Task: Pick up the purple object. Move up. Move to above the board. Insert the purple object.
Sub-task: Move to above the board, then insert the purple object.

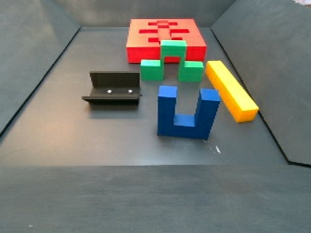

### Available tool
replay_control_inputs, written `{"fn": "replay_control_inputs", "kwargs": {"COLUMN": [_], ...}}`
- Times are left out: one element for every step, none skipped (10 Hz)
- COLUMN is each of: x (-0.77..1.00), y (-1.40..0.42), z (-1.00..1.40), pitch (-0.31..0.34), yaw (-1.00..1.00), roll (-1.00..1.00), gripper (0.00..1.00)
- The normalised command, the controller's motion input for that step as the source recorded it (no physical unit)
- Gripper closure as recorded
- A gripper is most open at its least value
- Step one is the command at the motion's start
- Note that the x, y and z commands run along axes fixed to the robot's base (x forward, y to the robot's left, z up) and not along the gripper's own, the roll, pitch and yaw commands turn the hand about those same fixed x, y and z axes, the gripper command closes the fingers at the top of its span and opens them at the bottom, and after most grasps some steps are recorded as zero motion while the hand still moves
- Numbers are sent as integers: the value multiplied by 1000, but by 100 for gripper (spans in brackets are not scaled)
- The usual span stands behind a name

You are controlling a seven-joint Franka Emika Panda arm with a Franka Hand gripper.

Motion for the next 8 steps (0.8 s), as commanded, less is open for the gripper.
{"fn": "replay_control_inputs", "kwargs": {"x": [312,342,201,158,89,0,3,0], "y": [-1400,-1400,-616,-387,-180,-171,-277,-126], "z": [210,214,104,71,44,-134,0,-63], "pitch": [141,147,152,146,96,0,11,0], "yaw": [8,11,13,10,9,0,0,0], "roll": [8,9,25,35,32,0,83,-30], "gripper": [100,100,100,100,100,100,100,100]}}
